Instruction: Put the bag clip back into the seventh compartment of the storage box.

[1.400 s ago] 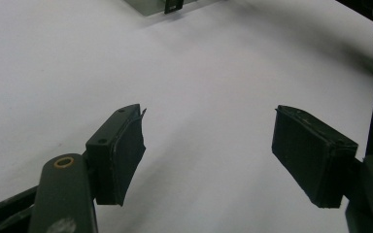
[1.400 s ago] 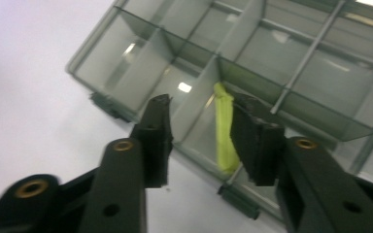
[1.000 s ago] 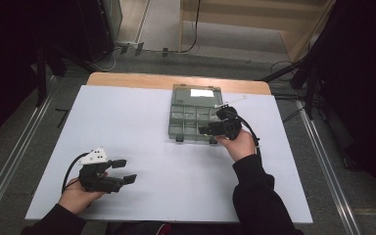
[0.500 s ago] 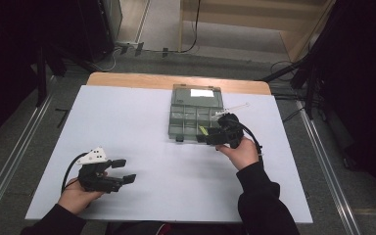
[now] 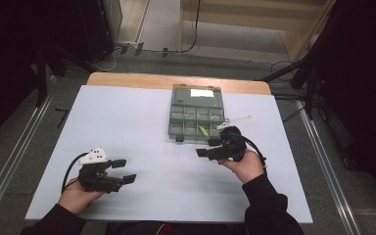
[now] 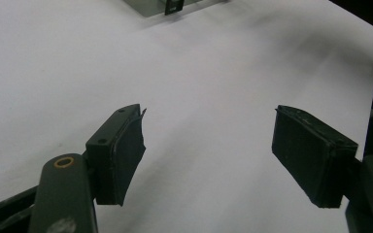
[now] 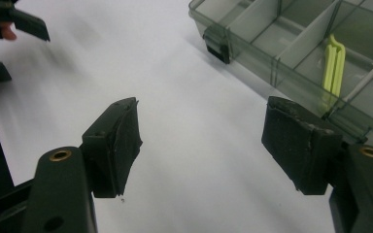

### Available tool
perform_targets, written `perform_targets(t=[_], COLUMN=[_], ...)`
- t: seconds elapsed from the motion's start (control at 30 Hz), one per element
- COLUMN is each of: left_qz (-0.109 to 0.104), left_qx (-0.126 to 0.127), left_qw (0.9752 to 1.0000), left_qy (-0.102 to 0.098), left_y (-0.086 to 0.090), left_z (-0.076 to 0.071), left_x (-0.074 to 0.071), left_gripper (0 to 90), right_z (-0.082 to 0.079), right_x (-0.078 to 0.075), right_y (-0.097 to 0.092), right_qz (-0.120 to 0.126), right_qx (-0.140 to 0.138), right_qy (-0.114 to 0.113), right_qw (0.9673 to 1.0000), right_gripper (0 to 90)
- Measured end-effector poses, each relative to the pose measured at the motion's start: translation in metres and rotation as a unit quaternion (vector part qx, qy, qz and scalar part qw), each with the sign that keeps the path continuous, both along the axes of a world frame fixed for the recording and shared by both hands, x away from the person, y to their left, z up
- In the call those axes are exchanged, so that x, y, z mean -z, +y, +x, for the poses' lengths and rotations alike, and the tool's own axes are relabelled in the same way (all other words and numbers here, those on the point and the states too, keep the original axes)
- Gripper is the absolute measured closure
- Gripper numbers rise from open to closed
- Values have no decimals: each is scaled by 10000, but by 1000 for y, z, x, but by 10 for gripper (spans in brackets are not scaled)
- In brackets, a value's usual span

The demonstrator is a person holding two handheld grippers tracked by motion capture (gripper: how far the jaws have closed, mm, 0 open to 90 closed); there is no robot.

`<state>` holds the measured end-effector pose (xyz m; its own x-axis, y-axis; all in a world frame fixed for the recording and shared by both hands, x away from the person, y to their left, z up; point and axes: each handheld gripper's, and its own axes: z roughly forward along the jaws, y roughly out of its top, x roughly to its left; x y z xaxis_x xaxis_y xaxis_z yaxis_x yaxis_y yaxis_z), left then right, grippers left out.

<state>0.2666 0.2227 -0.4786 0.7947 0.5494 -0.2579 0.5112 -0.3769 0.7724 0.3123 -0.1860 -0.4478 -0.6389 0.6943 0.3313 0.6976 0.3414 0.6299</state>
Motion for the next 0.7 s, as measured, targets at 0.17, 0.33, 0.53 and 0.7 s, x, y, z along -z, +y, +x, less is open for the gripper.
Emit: perform_targets(t=[0.17, 0.33, 0.53, 0.7], left_qz=[0, -7, -11, 1], left_qx=[-2, -2, -3, 5], left_qw=[10000, 10000, 10000, 10000], left_qy=[-8, -8, -5, -1], left_y=[0, 0, 0, 0], left_z=[0, 0, 0, 0], left_x=[0, 0, 0, 0], left_gripper=[267, 267, 267, 267], right_z=[-8, -14, -25, -35], right_x=[5, 9, 19, 26], right_y=[-2, -4, -5, -9], right_qz=[-12, 86, 55, 46], right_qx=[-137, -143, -140, -161], right_qy=[-75, -100, -126, -119], right_qw=[9999, 9998, 9998, 9998], right_gripper=[276, 252, 225, 225])
